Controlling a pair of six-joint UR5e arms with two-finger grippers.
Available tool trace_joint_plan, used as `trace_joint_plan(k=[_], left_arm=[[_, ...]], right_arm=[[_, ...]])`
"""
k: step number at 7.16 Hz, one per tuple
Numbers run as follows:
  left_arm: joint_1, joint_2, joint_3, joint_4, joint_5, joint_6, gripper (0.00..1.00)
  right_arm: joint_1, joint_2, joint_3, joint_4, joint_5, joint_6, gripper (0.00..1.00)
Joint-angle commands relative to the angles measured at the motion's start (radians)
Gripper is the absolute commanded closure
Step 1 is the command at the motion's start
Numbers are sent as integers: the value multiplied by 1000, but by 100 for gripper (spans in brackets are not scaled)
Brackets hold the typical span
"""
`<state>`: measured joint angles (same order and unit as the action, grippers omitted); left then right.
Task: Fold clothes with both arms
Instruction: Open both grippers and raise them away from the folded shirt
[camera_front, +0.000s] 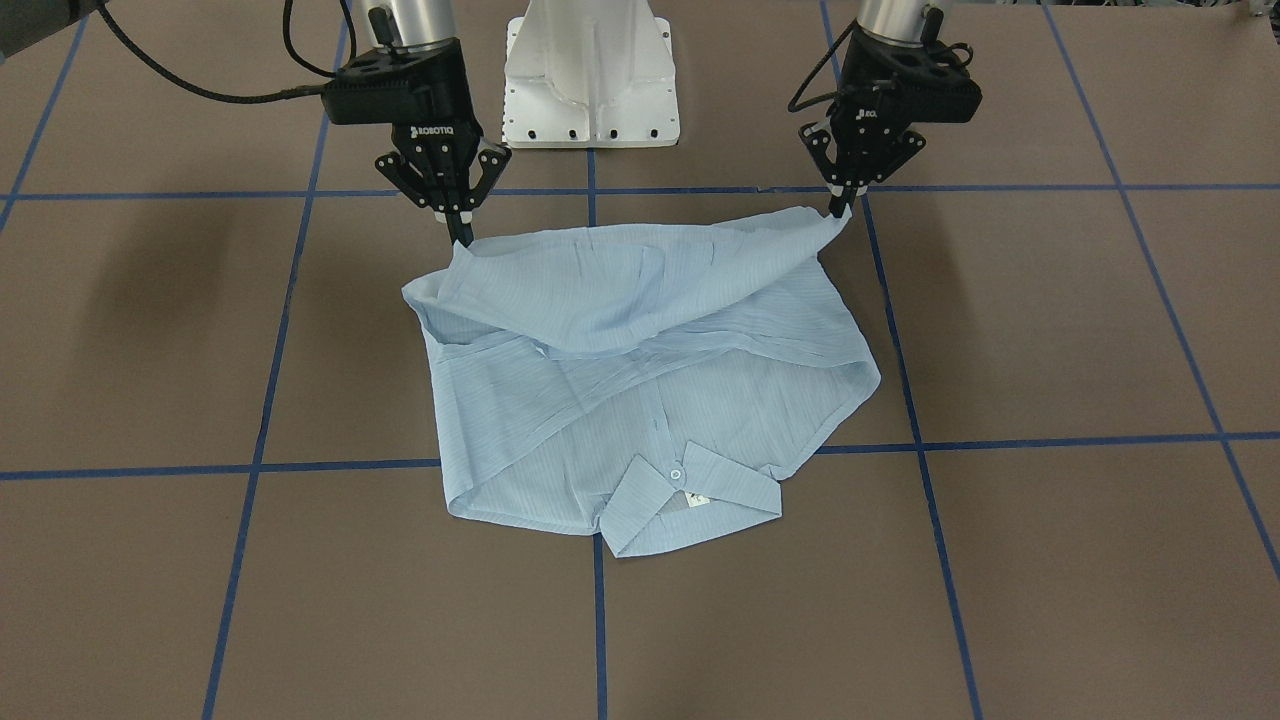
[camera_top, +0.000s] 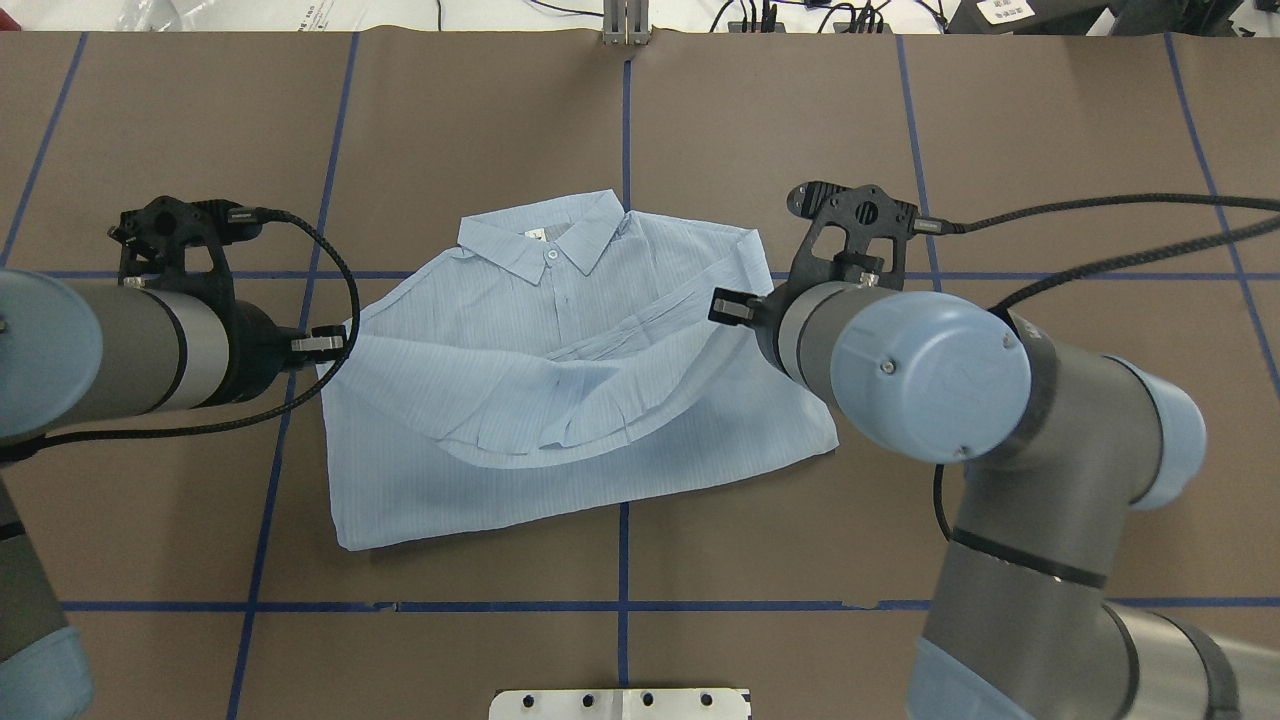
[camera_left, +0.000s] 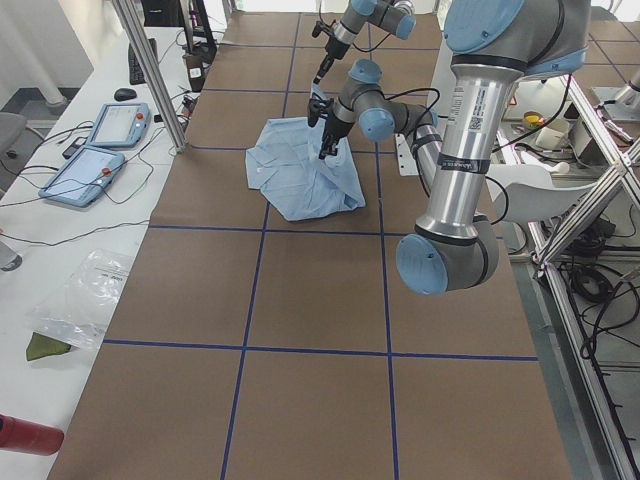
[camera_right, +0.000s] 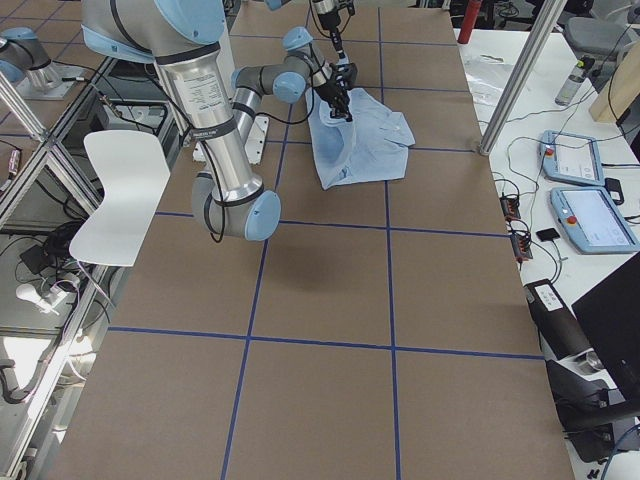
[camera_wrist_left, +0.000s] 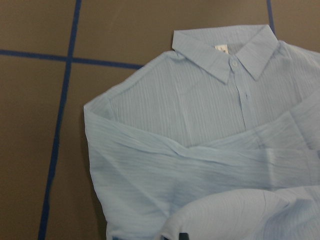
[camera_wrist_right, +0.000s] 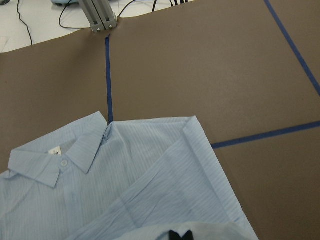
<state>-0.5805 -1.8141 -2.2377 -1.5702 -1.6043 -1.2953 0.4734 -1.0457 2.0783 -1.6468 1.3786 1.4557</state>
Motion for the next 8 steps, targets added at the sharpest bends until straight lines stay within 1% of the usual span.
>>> trace_joint_plan(k=[1, 2, 3, 4, 5, 6, 7, 8], left_arm=[[-21, -50, 116, -7, 69, 33, 100], [-22, -56, 174, -46, 81, 33, 100], [-22, -56, 273, -142, 83, 39, 100], [-42, -56, 368, -262, 81, 127, 100], [-57, -56, 436, -348, 79, 175, 100], [-74, -56, 508, -410, 76, 229, 100], [-94, -54, 532, -468, 70, 269, 100], [-96, -54, 543, -471, 69, 271, 100]], right_arm=[[85, 33, -195, 167, 7, -43, 100], [99, 56, -308, 249, 20, -57, 100], [106, 70, -407, 306, 22, -69, 100], [111, 72, -491, 384, 22, -81, 100], [113, 73, -553, 445, 22, -81, 100], [117, 72, -566, 456, 25, -86, 100], [129, 73, -564, 469, 43, -113, 100], [132, 78, -563, 470, 46, -115, 100]])
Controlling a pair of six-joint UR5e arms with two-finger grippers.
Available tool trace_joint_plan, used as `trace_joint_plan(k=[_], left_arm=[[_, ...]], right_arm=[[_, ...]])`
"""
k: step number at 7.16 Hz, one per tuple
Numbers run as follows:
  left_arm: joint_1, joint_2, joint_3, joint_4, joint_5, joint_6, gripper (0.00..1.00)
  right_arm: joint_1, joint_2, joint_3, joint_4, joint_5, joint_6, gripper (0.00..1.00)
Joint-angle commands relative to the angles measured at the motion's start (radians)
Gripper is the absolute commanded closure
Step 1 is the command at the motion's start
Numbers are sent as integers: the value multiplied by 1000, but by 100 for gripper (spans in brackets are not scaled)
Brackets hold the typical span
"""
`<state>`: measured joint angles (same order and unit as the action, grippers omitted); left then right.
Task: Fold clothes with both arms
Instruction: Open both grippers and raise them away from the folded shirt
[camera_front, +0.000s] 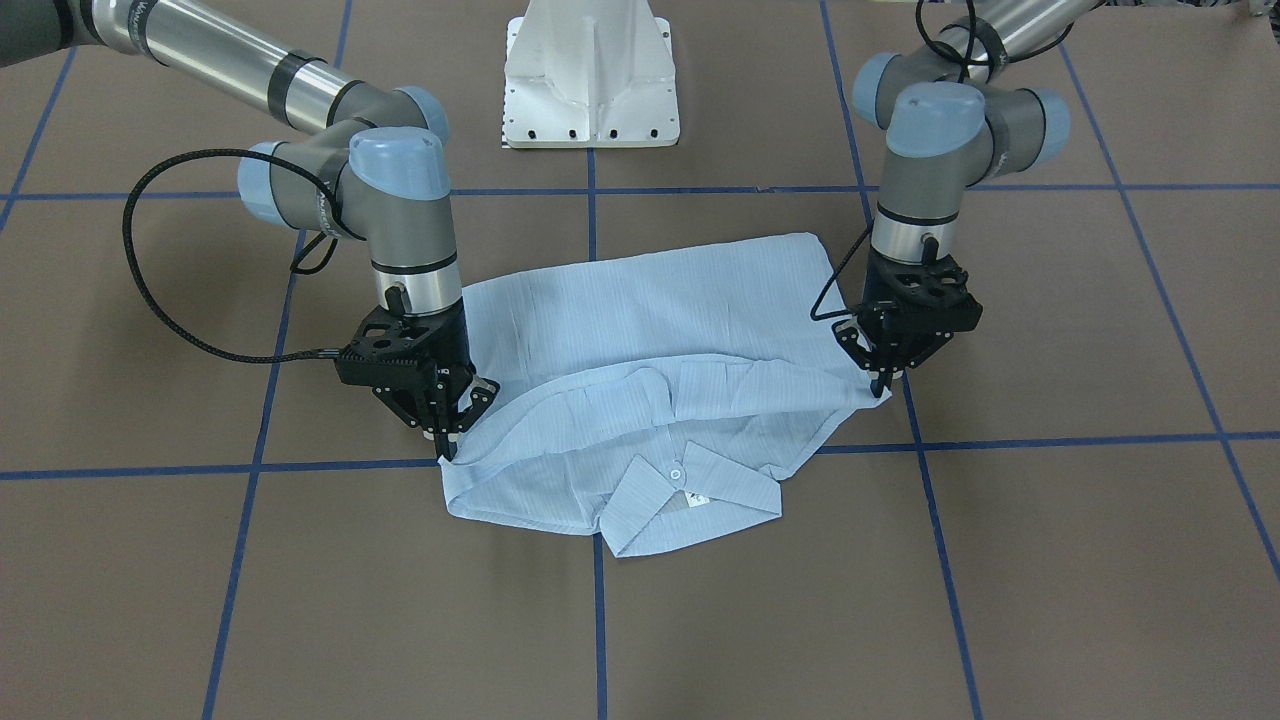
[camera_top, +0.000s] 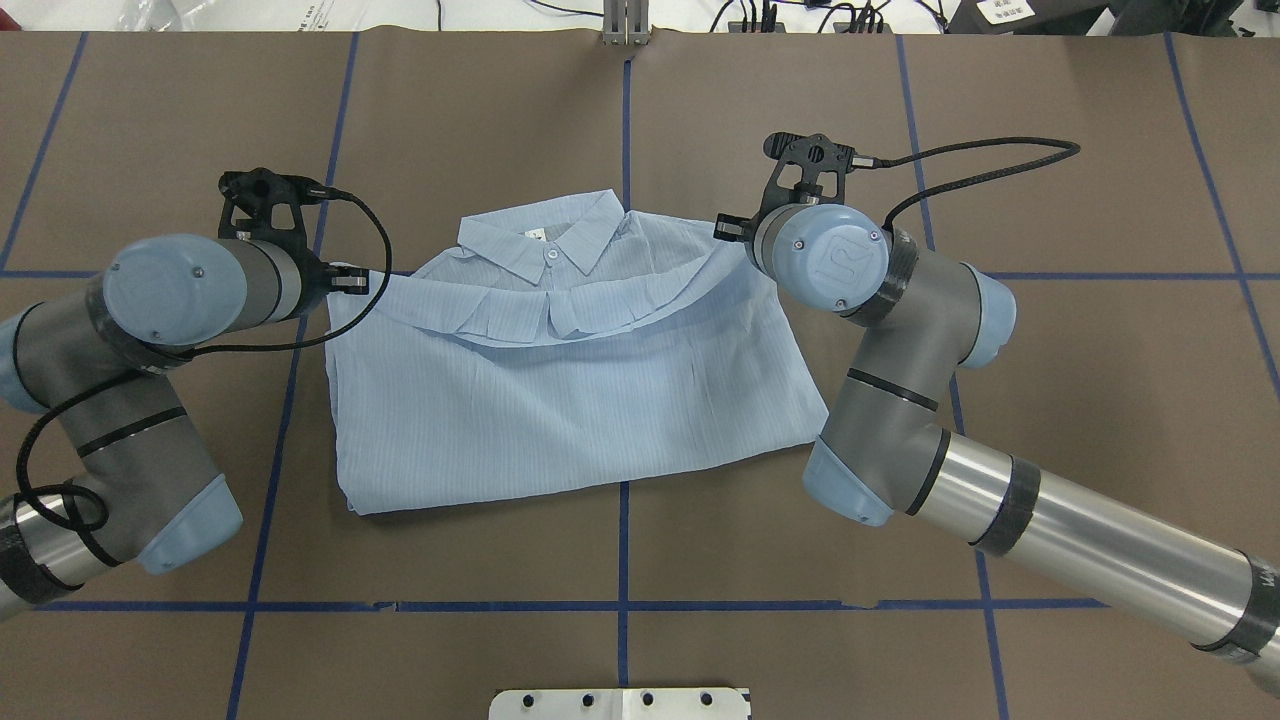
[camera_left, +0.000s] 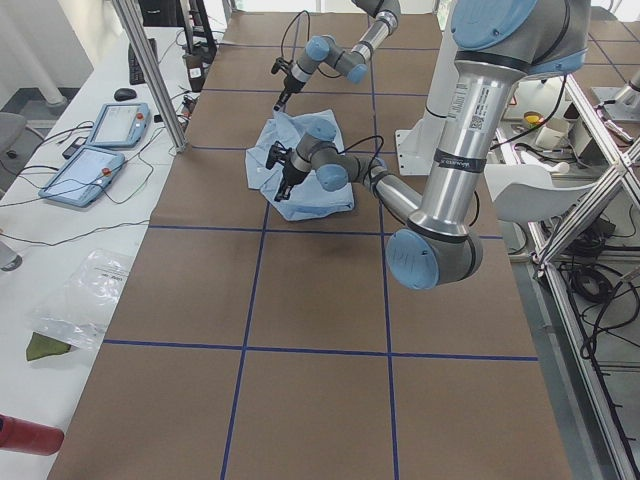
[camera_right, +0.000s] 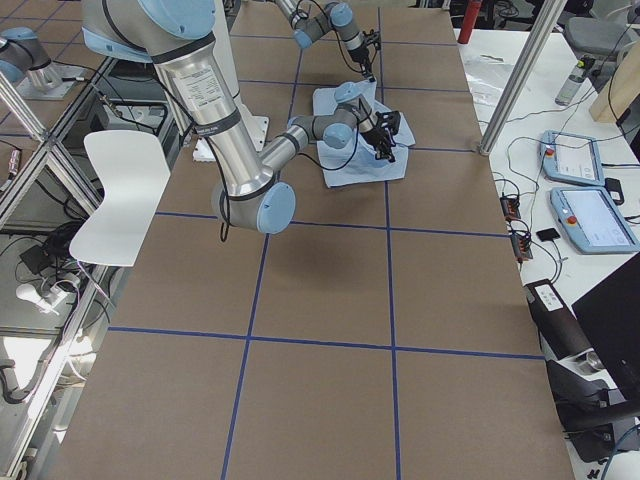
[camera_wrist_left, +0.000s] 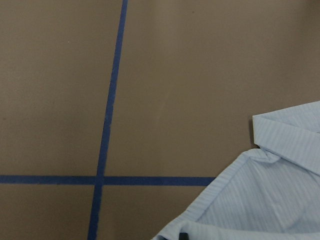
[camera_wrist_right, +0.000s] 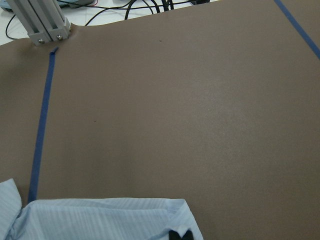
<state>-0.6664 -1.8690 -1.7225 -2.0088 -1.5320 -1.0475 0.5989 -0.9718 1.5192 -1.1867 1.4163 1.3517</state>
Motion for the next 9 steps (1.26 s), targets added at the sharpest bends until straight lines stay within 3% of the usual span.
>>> trace_joint_plan(k=[1, 2, 3, 4, 5, 6, 7, 9], left_arm=[[-21, 1, 27, -36, -5, 67, 100], [-21, 4, 28, -36, -5, 76, 100], [-21, 10, 24, -37, -13, 81, 48], [-27, 13, 8, -48, -75, 121, 0], [-45, 14, -30, -47, -167, 141, 0], [-48, 63, -98, -45, -201, 142, 0], [-47, 106, -170, -45, -204, 129, 0], [-30, 151, -209, -47, -250, 54, 0]], right_arm=[[7, 10, -4, 13, 10, -11, 100], [7, 16, -4, 15, 16, -11, 100], [9, 13, -7, 13, 19, -20, 19], [24, 18, -4, 15, 42, -46, 0], [68, 22, 5, 12, 161, -57, 0], [81, 18, 10, 13, 233, -87, 0], [81, 7, 16, 12, 237, -89, 0], [56, -20, 57, 7, 237, -85, 0]])
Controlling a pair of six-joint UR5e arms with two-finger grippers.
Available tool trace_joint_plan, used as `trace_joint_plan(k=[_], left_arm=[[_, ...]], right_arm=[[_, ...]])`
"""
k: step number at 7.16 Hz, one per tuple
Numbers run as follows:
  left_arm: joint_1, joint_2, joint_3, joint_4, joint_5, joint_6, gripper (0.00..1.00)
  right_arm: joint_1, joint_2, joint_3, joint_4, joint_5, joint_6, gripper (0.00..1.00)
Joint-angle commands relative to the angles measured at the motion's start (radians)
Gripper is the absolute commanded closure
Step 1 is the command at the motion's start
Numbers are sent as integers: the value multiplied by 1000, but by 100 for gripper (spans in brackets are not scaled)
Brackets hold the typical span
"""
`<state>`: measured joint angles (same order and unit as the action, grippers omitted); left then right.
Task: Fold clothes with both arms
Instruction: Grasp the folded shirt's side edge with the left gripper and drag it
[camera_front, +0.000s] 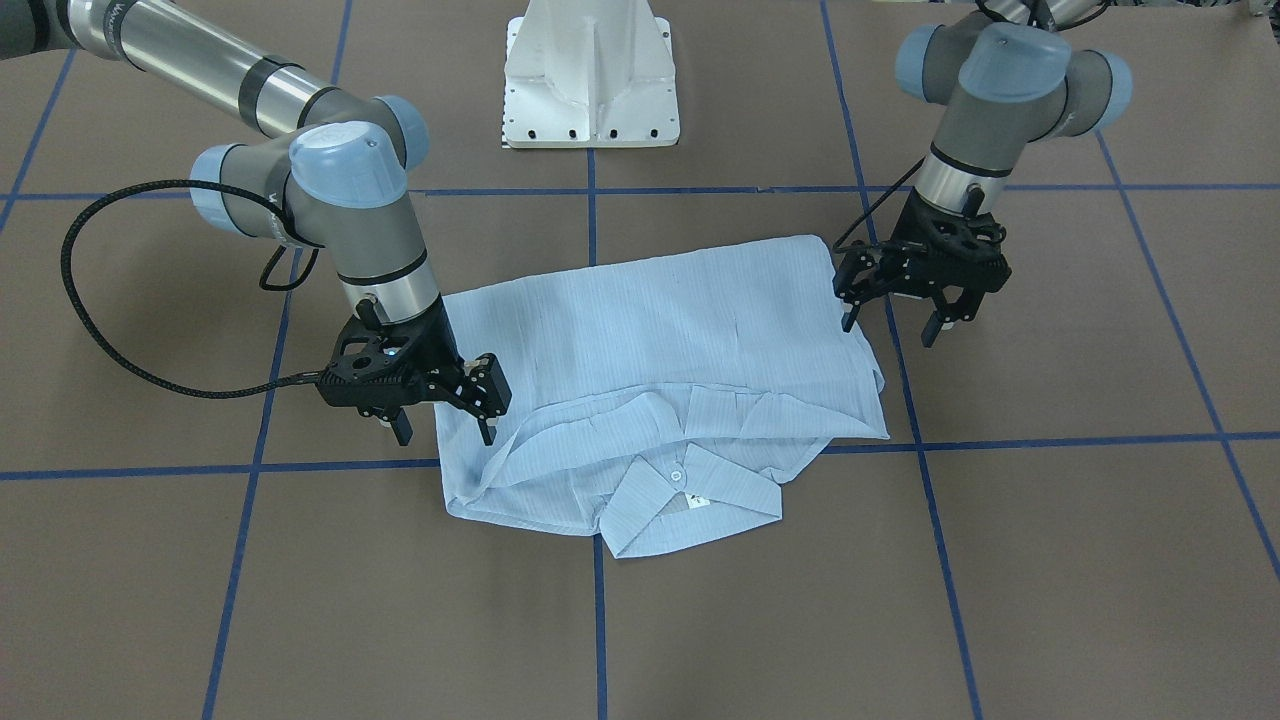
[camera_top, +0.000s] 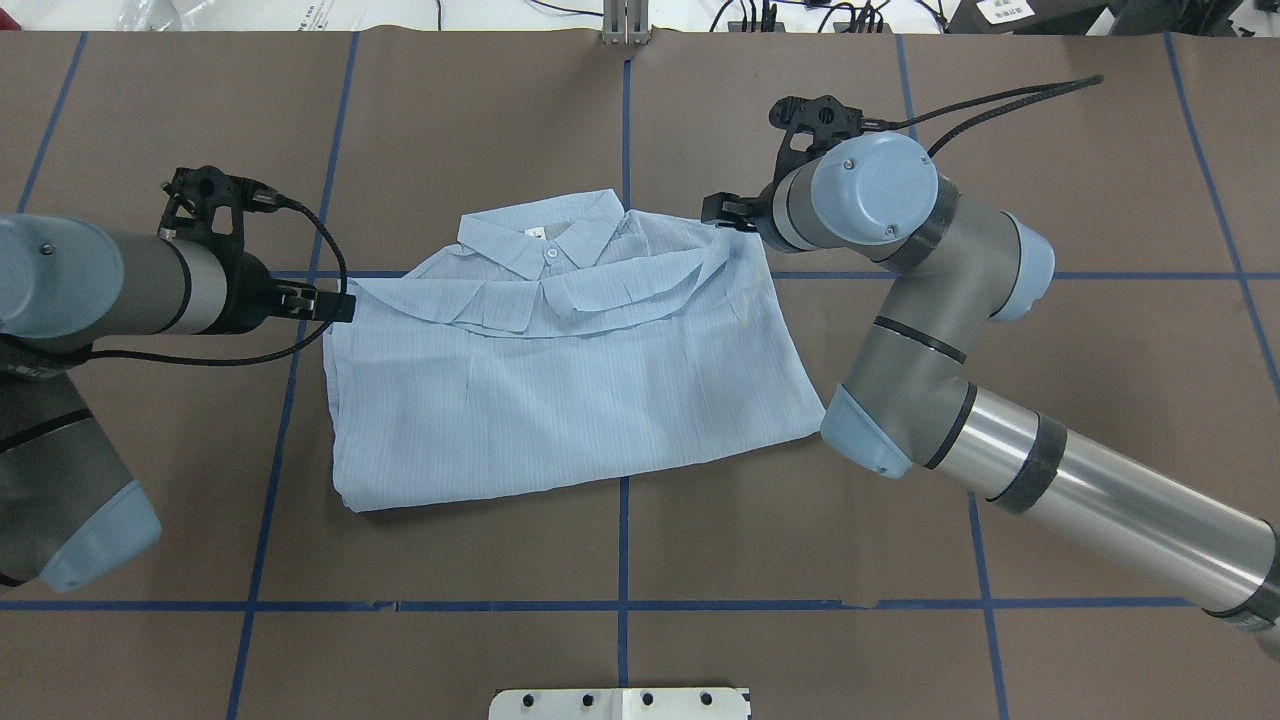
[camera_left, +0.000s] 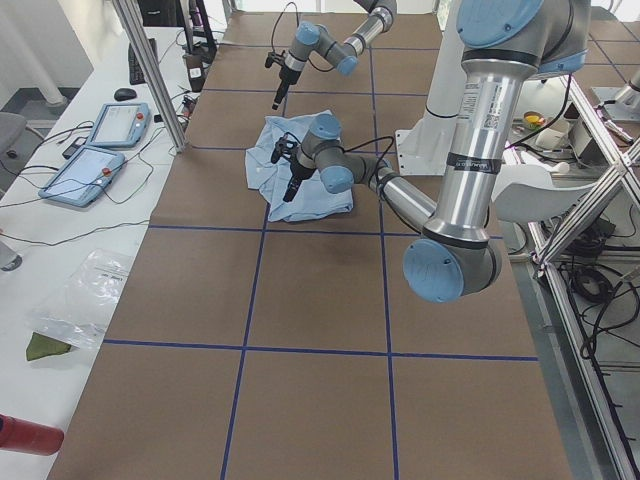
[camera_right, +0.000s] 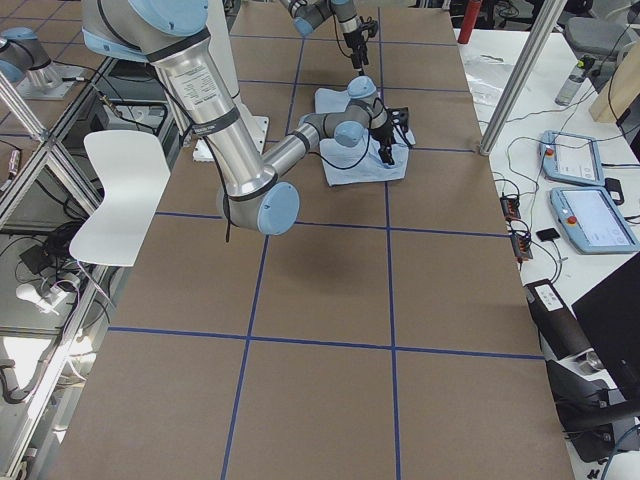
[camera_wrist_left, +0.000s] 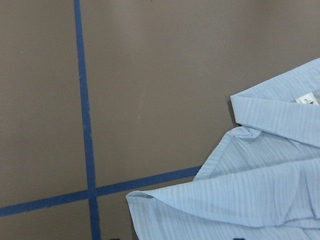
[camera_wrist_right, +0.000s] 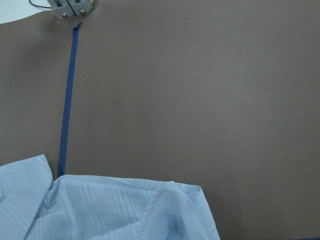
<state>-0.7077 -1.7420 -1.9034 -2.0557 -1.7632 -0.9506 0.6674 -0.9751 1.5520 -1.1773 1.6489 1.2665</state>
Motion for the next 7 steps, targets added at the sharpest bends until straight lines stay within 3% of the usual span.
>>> trace_joint_plan(k=[1, 5, 7], left_arm=[[57, 44, -31, 0, -21, -51, 0], [264, 65, -29, 0, 59, -255, 1], [307, 82, -28, 3, 85, -281, 10]], right_arm=[[-12, -20, 31, -2, 5, 1, 0], [-14, -22, 30, 1, 2, -1, 0], [-14, -23, 28, 2, 2, -1, 0]])
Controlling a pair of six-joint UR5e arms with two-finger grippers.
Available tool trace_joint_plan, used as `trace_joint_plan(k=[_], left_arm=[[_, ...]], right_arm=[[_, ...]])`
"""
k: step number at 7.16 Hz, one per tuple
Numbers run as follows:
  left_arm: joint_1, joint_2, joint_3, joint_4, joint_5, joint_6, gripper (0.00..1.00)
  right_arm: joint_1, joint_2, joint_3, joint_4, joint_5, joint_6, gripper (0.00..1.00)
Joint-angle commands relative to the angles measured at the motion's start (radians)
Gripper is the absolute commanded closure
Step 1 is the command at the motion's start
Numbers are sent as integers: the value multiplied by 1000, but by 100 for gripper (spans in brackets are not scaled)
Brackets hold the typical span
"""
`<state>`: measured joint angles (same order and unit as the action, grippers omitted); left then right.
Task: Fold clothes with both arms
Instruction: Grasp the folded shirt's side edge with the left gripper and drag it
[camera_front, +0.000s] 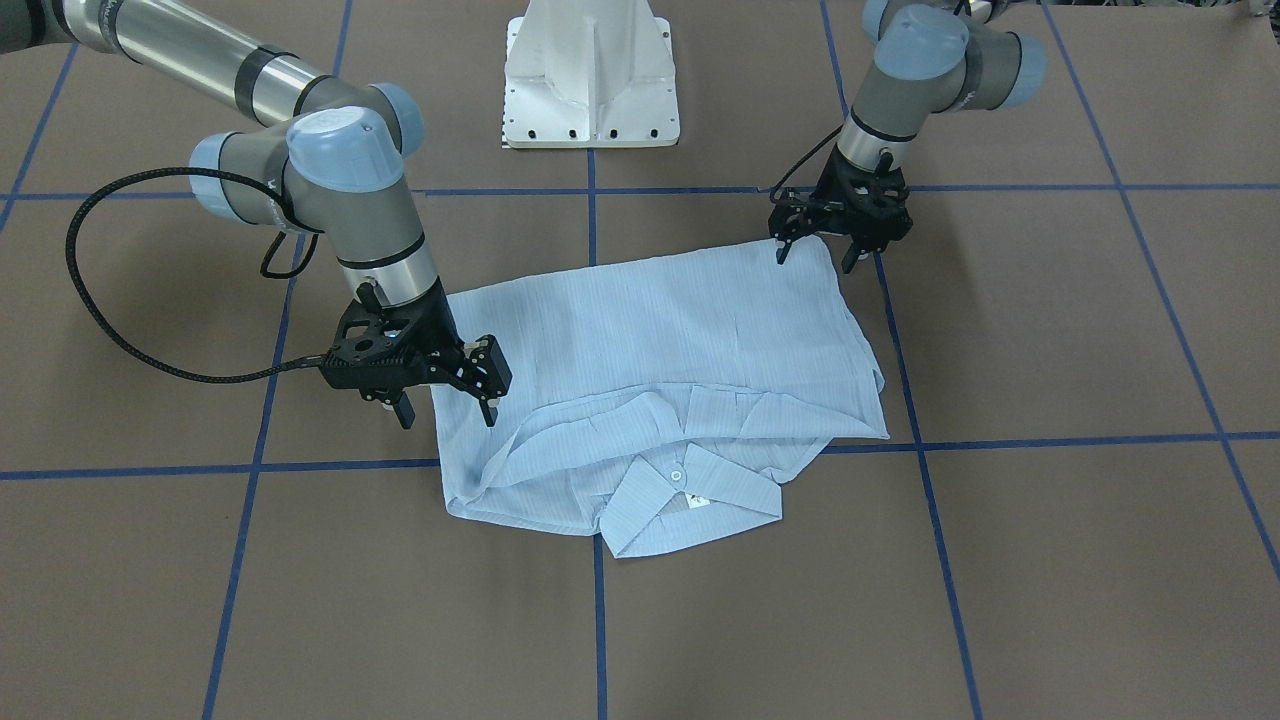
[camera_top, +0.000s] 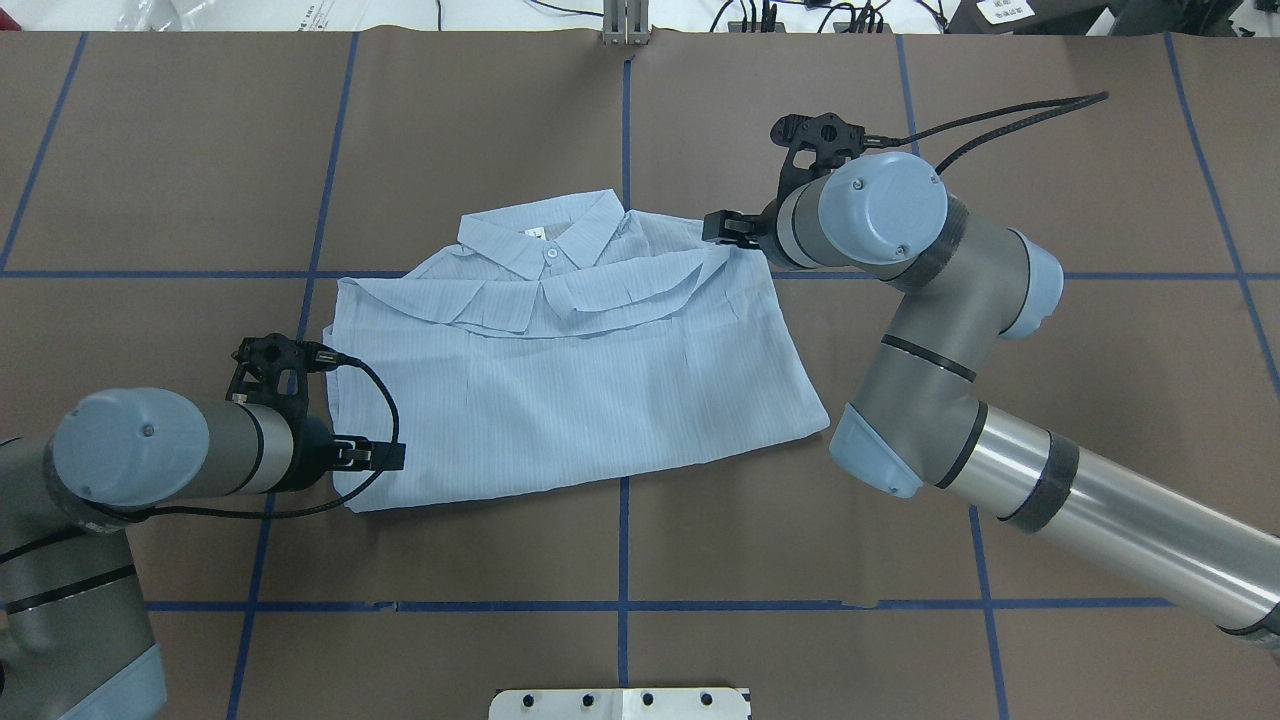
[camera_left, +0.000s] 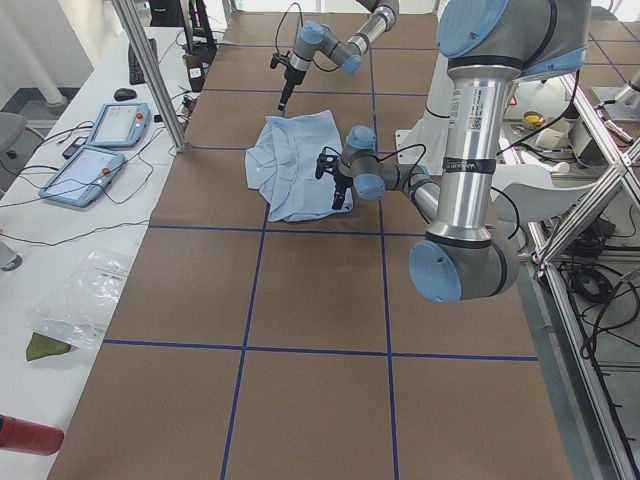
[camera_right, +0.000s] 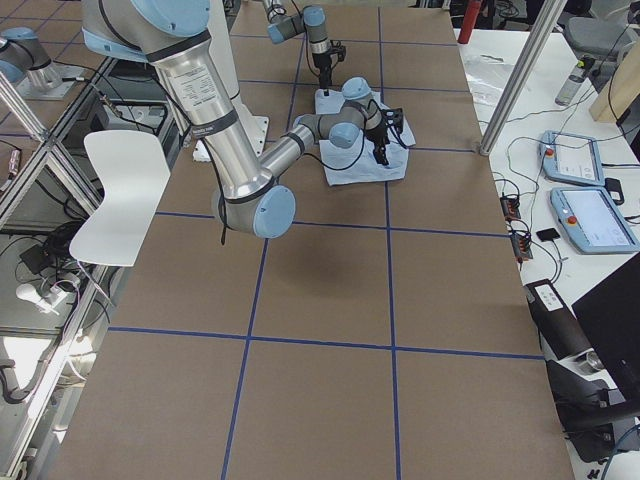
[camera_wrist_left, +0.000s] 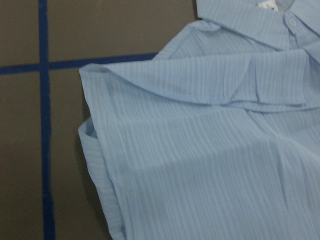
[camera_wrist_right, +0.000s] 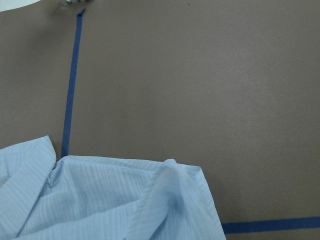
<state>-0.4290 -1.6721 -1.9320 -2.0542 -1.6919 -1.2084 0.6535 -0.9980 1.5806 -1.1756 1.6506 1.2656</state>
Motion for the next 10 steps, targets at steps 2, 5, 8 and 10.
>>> trace_joint_plan(k=[2, 5, 8, 10], left_arm=[[49, 15, -4, 2, 12, -34, 75], [47, 38, -42, 2, 12, -27, 100], [-66, 89, -42, 11, 18, 48, 100], [-227, 30, 54, 11, 26, 136, 100]], right_arm=[[-3, -1, -1, 2, -3, 0, 0], [-9, -1, -1, 4, -6, 1, 0], [-18, -1, -1, 5, -11, 1, 0], [-22, -1, 1, 7, -11, 12, 0]])
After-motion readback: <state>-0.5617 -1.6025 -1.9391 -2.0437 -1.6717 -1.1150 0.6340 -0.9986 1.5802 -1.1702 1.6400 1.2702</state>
